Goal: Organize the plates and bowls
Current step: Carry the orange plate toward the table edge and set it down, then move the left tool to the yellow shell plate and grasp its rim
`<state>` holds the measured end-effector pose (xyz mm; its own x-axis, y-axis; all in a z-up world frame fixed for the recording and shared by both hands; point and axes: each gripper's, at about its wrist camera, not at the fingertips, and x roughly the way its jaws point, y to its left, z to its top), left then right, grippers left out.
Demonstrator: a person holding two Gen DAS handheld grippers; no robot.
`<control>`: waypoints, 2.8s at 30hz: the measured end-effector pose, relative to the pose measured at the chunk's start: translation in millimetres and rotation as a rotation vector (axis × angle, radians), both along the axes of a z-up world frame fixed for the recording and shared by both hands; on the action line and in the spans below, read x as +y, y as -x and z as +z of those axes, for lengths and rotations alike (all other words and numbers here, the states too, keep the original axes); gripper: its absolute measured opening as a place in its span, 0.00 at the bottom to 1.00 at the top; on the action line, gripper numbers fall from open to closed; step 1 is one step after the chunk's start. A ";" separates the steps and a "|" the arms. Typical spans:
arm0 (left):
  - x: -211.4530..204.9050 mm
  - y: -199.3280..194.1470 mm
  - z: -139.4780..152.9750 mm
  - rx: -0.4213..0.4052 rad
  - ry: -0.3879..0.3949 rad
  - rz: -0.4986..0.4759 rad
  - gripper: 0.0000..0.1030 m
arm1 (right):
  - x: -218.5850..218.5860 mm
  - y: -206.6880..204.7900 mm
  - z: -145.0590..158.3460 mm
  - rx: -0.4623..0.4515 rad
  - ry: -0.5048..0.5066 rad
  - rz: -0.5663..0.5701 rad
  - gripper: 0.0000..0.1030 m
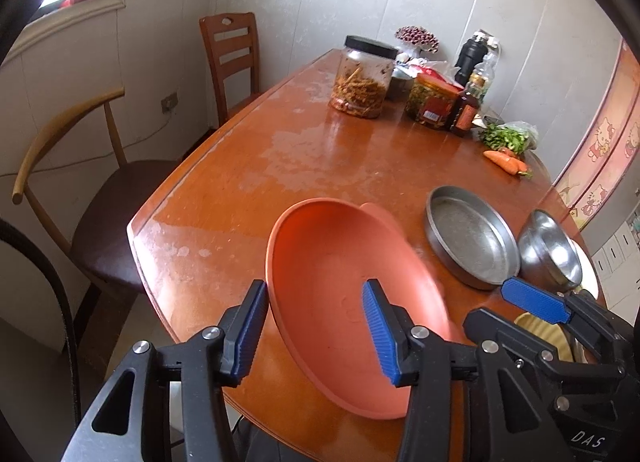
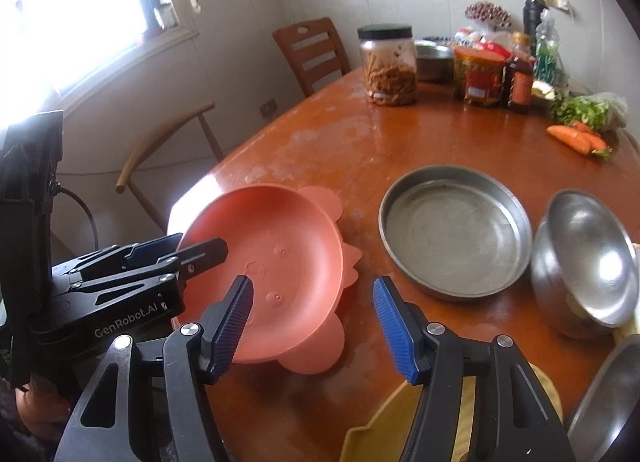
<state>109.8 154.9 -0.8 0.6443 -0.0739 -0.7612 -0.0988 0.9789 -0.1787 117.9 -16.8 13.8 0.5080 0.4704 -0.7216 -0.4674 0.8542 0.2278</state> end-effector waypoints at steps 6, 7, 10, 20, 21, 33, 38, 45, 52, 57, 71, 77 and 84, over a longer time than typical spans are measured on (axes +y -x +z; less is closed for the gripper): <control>-15.1 9.5 15.9 -0.037 -0.012 -0.028 0.52 | -20.9 16.8 19.3 -0.069 -0.017 -0.044 0.66; -18.1 11.2 17.7 -0.041 -0.013 -0.031 0.52 | -24.2 19.7 21.6 -0.077 -0.020 -0.049 0.66; -23.7 13.2 19.1 -0.047 -0.027 -0.031 0.54 | -35.7 27.7 29.0 -0.094 -0.033 -0.066 0.66; -9.7 8.8 -8.5 0.005 -0.033 0.028 0.54 | -46.1 37.2 25.2 -0.080 -0.036 -0.072 0.67; -7.9 7.5 -11.3 0.008 -0.035 0.034 0.54 | -46.3 37.7 24.0 -0.080 -0.033 -0.071 0.67; 0.1 14.6 -3.8 -0.021 -0.045 0.046 0.60 | -48.1 42.1 26.0 -0.087 -0.016 -0.080 0.67; -13.4 30.9 22.9 -0.080 -0.045 -0.001 0.64 | -58.8 50.3 34.6 -0.102 -0.028 -0.099 0.67; -46.8 45.1 37.9 -0.116 -0.037 -0.086 0.66 | -80.5 76.5 44.7 -0.141 -0.038 -0.129 0.68; -87.8 53.9 31.6 -0.108 -0.039 -0.181 0.66 | -110.8 103.4 40.3 -0.129 -0.049 -0.169 0.69; -112.3 52.4 20.9 -0.078 -0.038 -0.228 0.66 | -130.1 118.5 30.6 -0.113 -0.042 -0.201 0.69; -156.4 54.3 -12.7 0.002 -0.044 -0.343 0.66 | -164.5 142.7 -17.2 -0.007 -0.034 -0.258 0.69; -160.2 53.2 -19.1 0.009 -0.036 -0.346 0.66 | -162.6 136.5 -27.7 0.008 -0.027 -0.262 0.69; -159.8 43.7 -32.1 0.047 -0.002 -0.353 0.62 | -157.4 127.4 -35.8 0.001 -0.026 -0.260 0.67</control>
